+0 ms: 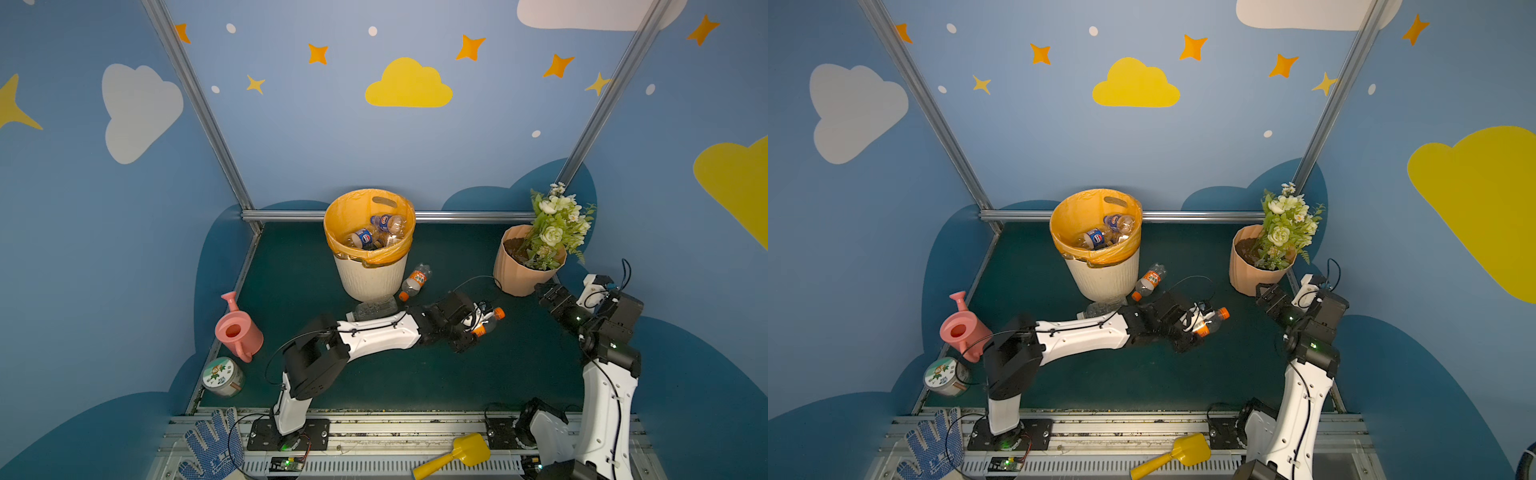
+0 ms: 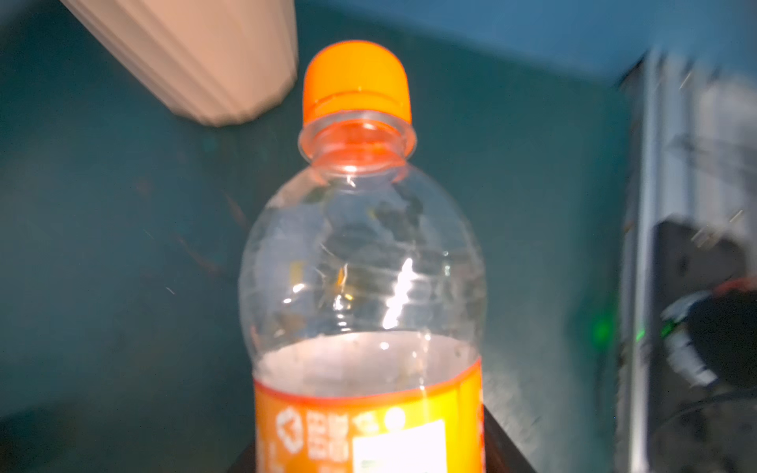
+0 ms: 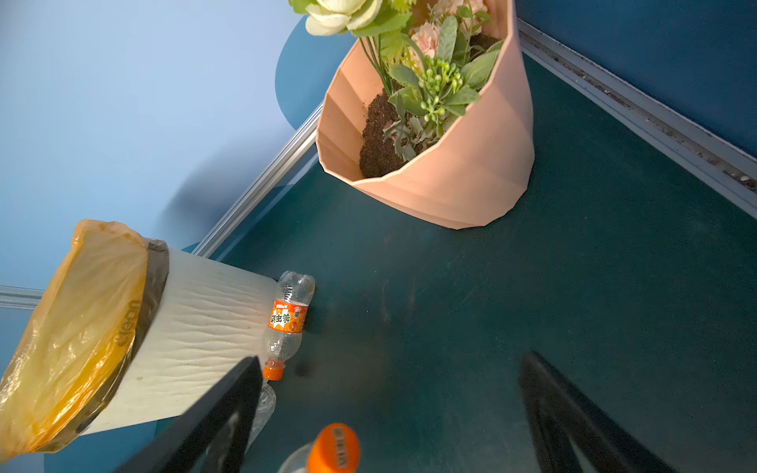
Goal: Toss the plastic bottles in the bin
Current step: 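Lift the orange-cap bottle with the left gripper up over the bin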
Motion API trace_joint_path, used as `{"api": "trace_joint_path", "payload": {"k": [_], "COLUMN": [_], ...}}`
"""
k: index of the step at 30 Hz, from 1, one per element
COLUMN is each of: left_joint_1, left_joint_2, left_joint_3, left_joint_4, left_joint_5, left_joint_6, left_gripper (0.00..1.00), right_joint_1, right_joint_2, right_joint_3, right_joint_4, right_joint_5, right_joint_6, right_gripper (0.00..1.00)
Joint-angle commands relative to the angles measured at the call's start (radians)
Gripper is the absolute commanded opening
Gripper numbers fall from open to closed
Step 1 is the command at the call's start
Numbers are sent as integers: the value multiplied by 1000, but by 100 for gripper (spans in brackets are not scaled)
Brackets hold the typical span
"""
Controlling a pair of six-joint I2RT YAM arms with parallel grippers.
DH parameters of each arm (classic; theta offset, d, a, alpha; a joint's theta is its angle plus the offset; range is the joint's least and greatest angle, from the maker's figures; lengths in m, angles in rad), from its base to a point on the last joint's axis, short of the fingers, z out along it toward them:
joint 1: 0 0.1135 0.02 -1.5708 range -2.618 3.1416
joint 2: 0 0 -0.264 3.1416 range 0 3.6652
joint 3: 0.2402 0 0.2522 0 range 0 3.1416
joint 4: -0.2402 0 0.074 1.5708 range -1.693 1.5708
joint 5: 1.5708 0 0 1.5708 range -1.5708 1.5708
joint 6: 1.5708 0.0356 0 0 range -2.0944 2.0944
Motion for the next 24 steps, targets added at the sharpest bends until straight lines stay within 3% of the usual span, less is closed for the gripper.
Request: {"api": "trace_joint_path", "payload": {"k": [1,5,14,24], "left_joint_1": [-1,-1,4,17], "left_joint_2": [-85,-213,-497,-774], "left_joint_3": [-43,-103,-205,-207], "left_joint_4": [91,138,164,127], "left_joint_5": [-57,-163,-435,-665], "left_joint_6": [-59,-80,-68,75], "left_gripper": [45,44,45,44], "right_joint_1": [-3,-1,87,427], "right_joint_2": [-17,-18,8,77], "right_joint_3": [-14,-20,-20,32], "right_joint_4": [14,28,165,246], "right_joint_5": [-19,-43,-274,-105], "right_joint_6": [-4,-1,-6,-40], "right_gripper": [95,95,94,94]}}
